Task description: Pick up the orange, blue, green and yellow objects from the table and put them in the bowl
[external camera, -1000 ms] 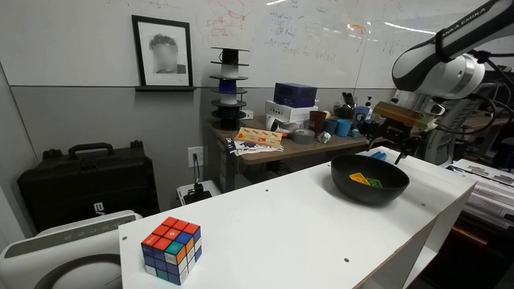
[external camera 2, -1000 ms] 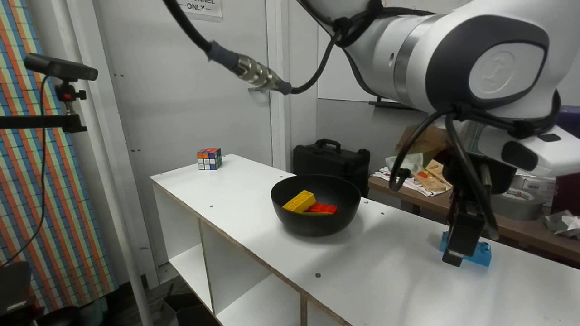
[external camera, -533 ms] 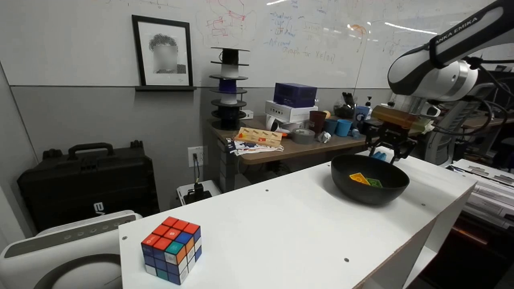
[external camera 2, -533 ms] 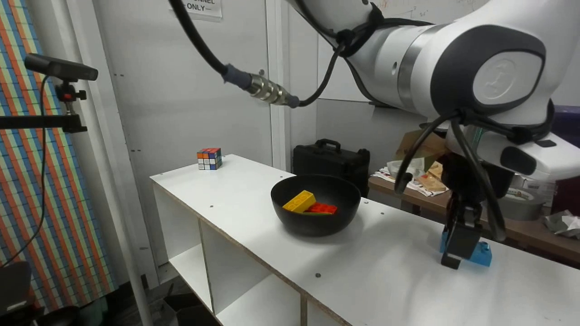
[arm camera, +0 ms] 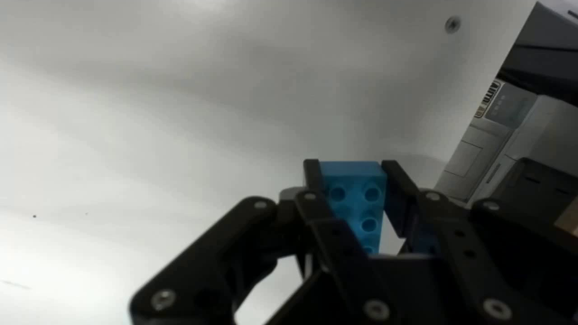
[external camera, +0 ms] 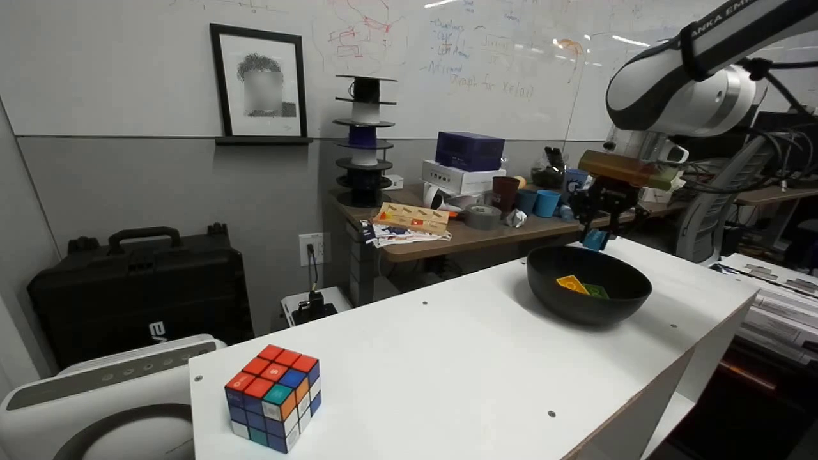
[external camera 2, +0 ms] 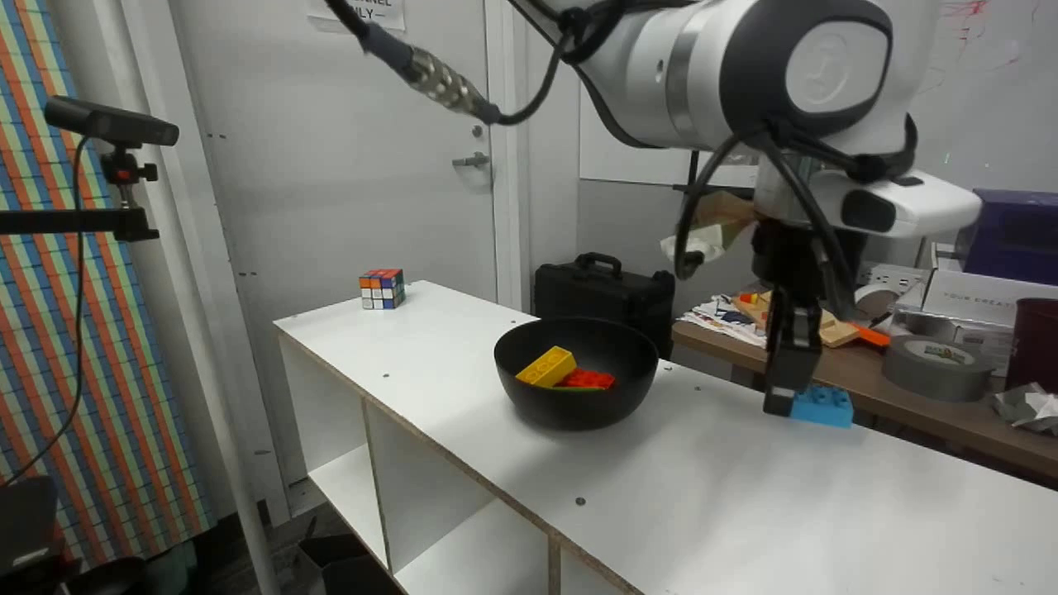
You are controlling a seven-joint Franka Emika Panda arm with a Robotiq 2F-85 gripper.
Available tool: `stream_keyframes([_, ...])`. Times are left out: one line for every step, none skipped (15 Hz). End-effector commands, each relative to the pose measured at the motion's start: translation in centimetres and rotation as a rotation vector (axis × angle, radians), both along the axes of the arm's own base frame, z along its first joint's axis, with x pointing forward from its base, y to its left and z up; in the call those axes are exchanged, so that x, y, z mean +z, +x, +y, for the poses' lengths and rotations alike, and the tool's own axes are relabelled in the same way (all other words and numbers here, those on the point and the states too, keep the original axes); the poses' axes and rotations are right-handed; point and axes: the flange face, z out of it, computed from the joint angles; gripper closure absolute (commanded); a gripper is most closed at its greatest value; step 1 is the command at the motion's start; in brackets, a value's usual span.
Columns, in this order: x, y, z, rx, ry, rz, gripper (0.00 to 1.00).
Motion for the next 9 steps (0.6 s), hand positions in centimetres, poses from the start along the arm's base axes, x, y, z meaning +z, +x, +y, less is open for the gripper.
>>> stream_keyframes([4.6, -2.9, 5.1, 0.098, -0.043, -0.016, 0.89])
stream_keyframes([5.5, -3.6, 6.8, 0.145, -0.042, -0.014, 0.89])
stream_keyframes([6.4, -4.3, 8.4, 0.18, -0.039, -0.016, 0.89])
stream_keyframes([7.1, -5.2, 10.2, 0.223, -0.021, -0.012, 0.89])
stream_keyframes([7.7, -6.2, 12.0, 0.257, -0.005, -0.002, 0.89])
stream_keyframes([8.1, -7.3, 13.8, 0.291, 0.01, 0.006, 0.89])
stream_keyframes([8.4, -8.6, 15.5, 0.323, 0.021, 0.016, 0.89])
stream_keyframes([8.6, -10.0, 17.3, 0.358, 0.035, 0.034, 0.89])
stream_keyframes([8.6, -11.4, 19.0, 0.385, 0.039, 0.053, 0.89])
